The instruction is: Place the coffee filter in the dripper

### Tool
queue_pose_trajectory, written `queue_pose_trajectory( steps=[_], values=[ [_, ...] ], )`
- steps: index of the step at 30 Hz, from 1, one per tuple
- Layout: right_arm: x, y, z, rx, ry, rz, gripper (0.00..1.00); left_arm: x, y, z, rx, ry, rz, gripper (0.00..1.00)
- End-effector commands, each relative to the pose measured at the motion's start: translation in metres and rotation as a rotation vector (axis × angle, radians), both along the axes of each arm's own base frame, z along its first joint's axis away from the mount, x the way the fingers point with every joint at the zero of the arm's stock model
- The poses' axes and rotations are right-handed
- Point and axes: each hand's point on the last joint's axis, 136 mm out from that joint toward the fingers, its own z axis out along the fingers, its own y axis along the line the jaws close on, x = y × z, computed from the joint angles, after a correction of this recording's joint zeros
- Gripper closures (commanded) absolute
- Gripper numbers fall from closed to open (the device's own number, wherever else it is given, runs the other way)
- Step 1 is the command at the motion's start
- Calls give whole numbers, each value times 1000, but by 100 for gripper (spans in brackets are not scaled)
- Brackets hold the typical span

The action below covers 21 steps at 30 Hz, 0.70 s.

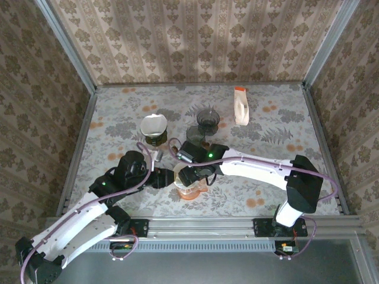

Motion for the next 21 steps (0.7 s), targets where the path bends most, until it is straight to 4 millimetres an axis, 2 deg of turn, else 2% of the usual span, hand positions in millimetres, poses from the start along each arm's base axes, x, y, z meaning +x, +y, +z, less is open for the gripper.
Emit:
queue_pose_trajectory(
  steps=[1, 16, 21],
  values=[
    [-5, -2, -4, -38, 27, 23, 28, 0, -3, 0, -15, -4, -7, 56],
    [0, -11, -15, -106, 13, -2, 28, -1, -2, 9, -48, -16, 2, 42],
    [2, -12, -15, -116, 5, -12, 29, -3, -2, 12, -60, -20, -4, 40]
  ],
)
